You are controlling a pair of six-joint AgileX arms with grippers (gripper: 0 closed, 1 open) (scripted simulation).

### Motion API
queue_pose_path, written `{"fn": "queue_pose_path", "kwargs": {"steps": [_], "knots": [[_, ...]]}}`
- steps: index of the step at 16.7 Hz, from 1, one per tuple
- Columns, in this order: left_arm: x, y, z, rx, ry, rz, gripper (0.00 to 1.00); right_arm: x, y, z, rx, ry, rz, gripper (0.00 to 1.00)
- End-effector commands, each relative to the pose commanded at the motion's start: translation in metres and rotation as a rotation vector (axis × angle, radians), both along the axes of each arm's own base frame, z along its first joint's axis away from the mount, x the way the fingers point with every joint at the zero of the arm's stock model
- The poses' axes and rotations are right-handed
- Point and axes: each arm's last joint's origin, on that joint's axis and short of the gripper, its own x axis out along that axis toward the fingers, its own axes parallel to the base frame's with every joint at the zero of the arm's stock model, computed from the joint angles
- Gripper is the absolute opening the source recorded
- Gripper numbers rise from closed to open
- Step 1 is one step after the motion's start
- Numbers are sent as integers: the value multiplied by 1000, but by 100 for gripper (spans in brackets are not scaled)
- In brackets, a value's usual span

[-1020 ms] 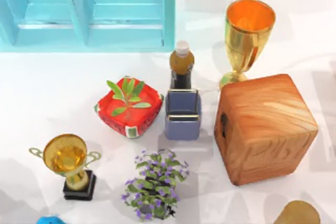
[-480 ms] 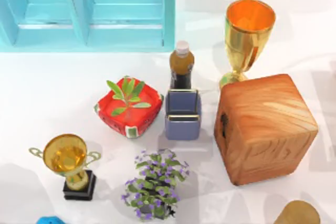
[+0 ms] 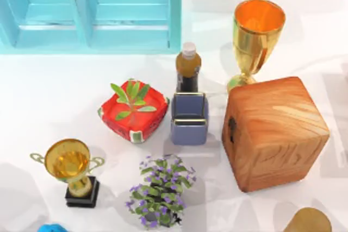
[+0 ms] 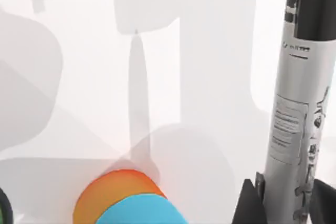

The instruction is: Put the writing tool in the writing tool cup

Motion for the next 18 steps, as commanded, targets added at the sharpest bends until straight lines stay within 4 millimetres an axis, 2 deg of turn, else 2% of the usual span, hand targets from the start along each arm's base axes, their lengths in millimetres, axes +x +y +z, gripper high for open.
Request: {"fn": "queue_pose_path", "kwargs": {"steps": [2, 5, 7, 9, 11, 14, 16, 18], "knots": [[24, 1, -6, 97, 47, -62, 0, 0, 0, 0, 0, 0, 0, 100], [73, -9, -16, 334, 108, -175, 0, 0, 0, 0, 0, 0, 0, 100], [111, -26, -21, 538, 125, -240, 0, 0, 0, 0, 0, 0, 0, 100], [151, -55, -26, 762, 112, -283, 0, 0, 0, 0, 0, 0, 0, 100], [188, -97, -29, 989, 58, -296, 0, 0, 0, 0, 0, 0, 0, 100], [226, -187, -32, 1281, -98, -255, 0, 0, 0, 0, 0, 0, 0, 100], [233, -257, -34, 1413, -228, -193, 0, 0, 0, 0, 0, 0, 0, 100], [221, -332, -38, 1481, -370, -133, 0, 0, 0, 0, 0, 0, 0, 100]]}}
